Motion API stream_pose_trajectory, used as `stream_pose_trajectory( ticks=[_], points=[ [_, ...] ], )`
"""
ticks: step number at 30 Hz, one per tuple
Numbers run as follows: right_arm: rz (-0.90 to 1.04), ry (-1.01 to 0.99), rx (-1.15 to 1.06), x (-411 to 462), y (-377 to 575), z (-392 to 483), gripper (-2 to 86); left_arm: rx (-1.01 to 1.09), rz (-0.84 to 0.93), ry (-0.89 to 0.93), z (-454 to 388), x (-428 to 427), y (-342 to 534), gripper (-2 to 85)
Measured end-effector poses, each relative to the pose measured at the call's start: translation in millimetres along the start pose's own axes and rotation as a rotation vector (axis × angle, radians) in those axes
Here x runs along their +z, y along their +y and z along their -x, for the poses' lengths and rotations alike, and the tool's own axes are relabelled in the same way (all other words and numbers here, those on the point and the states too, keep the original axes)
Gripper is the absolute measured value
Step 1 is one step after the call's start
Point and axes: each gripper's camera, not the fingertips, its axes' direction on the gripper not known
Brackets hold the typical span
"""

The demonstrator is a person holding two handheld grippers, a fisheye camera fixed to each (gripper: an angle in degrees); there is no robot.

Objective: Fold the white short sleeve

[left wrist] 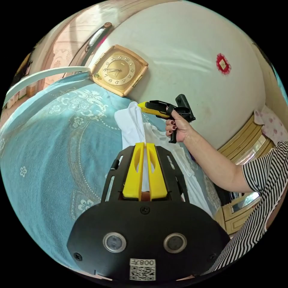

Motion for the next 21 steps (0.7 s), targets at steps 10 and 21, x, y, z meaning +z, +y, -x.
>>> stream_pose_trajectory(
  ticks=[10, 21],
  points=[
    [0.096, 0.194, 0.107, -64, 39, -58, 6.7, 0.052, 0.316, -0.025, -38, 90, 25, 2.0],
    [0.257, 0.352, -0.017, -14, -6, -36, 6.2, 0.001, 0.303, 0.046, -28, 113, 35, 2.0]
  ],
)
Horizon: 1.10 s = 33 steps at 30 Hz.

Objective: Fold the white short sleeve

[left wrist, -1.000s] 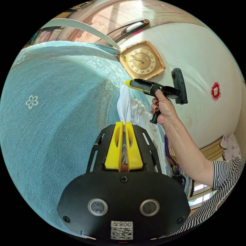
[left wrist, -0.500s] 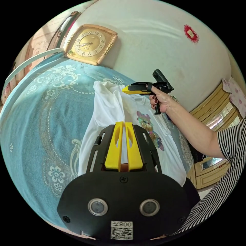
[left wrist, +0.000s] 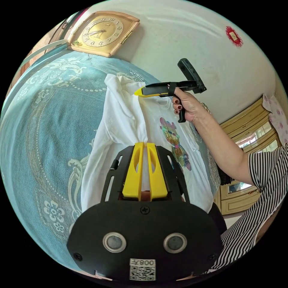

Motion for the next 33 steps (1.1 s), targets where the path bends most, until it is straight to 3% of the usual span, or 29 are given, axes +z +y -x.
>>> stream_pose_trajectory(
  ticks=[11, 15, 18, 23, 28, 33],
  points=[
    [-0.036, 0.020, -0.012, -48, 45, 16, 1.1, 0.033, 0.034, 0.064, 10, 15, -5, 2.0],
    [0.034, 0.044, 0.069, -28, 54, -3, 2.1, 0.065, 0.100, 0.027, 10, 25, -8, 2.4],
    [-0.057, 0.053, 0.072, -44, 49, 5, 4.3, 0.087, 0.108, 0.027, 11, 28, -11, 3.0],
    [-0.125, 0.057, -0.059, -55, 10, 55, 7.8, 0.034, -0.004, 0.141, 32, 17, -12, 4.8],
    [-0.093, 0.162, -0.195, -31, -42, 110, 8.6, -0.025, -0.103, 0.022, 45, 4, -12, 4.7],
    [0.027, 0.341, -0.220, 11, -66, 125, 6.8, -0.111, -0.059, -0.024, 64, 12, -20, 2.4]
  ],
)
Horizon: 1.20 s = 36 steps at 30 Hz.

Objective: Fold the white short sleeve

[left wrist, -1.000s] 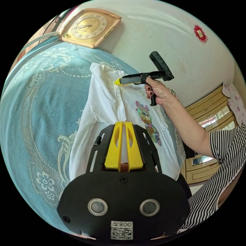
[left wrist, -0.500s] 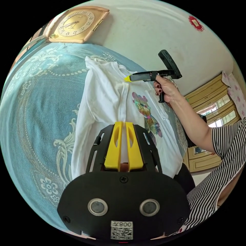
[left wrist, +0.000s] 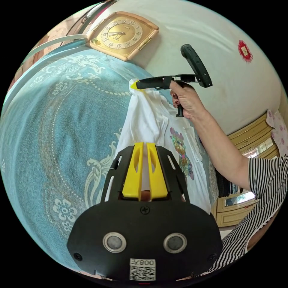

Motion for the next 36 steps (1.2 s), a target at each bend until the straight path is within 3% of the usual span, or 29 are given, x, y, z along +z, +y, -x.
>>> stream_pose_trajectory(
  ticks=[5, 8, 13, 21, 27, 30, 36],
  points=[
    [-0.061, -0.018, 0.019, -11, 8, -6, 2.6, -0.075, -0.042, 0.025, 19, -5, -2, 0.7],
    [-0.176, -0.221, 0.102, -34, 18, -37, 1.8, -0.107, -0.076, 0.020, 29, -12, -2, 0.4],
    [-0.127, -0.451, 0.215, -7, 17, -82, 1.7, -0.128, -0.095, 0.011, 36, -15, -2, 0.3],
    [-0.172, -0.539, 0.271, -10, 11, -96, 1.8, -0.140, -0.108, 0.014, 43, -18, -2, 0.3],
    [-0.269, -0.423, 0.335, -40, 40, -98, 1.8, -0.139, -0.111, 0.011, 44, -21, 0, 0.2],
    [-0.317, -0.484, 0.274, -54, 58, -81, 1.1, -0.132, -0.112, 0.009, 43, -22, 2, 0.2],
    [-0.086, -0.362, 0.150, -21, 53, -30, 0.2, -0.138, -0.129, -0.022, 41, -27, 8, 0.2]
  ],
)
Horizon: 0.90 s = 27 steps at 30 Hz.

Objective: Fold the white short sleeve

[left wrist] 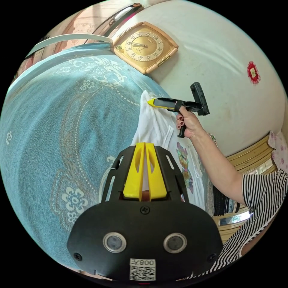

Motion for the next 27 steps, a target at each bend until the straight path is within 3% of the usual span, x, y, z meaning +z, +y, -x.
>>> stream_pose_trajectory(
  ticks=[8, 17, 24, 27],
  points=[
    [-0.093, -0.076, -0.030, -27, 32, 37, 0.1, -0.018, -0.026, -0.022, 0, -9, 12, 0.2],
    [0.091, -0.084, -0.156, 13, 131, 151, 0.1, -0.031, -0.035, -0.028, -4, -18, 29, 0.2],
    [0.023, -0.113, -0.110, -5, 137, 170, 0.2, 0.029, -0.093, 0.024, -18, -33, 45, 0.2],
    [-0.033, -0.094, -0.028, -37, 166, 162, 0.2, 0.035, -0.026, -0.012, -22, -28, 50, 0.2]
  ],
)
